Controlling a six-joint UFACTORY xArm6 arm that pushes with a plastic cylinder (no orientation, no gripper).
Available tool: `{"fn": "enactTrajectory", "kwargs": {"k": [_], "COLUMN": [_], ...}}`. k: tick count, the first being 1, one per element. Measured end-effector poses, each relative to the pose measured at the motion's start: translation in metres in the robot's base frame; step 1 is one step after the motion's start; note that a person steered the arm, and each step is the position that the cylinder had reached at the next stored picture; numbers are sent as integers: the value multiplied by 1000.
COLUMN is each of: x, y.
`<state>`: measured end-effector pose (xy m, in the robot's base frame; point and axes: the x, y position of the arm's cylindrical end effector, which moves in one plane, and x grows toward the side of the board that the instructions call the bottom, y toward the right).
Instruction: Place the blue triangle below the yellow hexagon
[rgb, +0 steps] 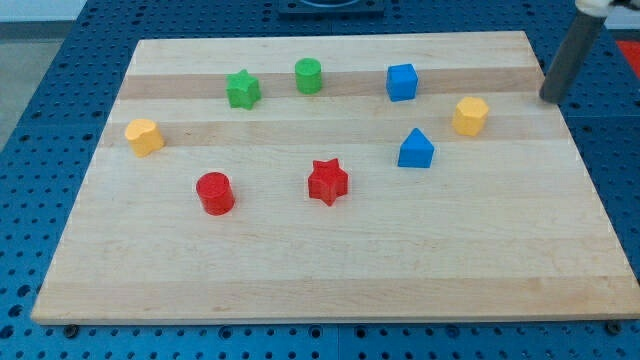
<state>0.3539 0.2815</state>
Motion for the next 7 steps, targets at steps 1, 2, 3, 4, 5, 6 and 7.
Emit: {"fn": "enactTrajectory", "kwargs": {"k": [1, 2, 3, 4, 5, 6, 7], "x": [41, 78, 88, 103, 112, 92, 58], "y": [-5, -38, -90, -132, -202, -255, -266]}}
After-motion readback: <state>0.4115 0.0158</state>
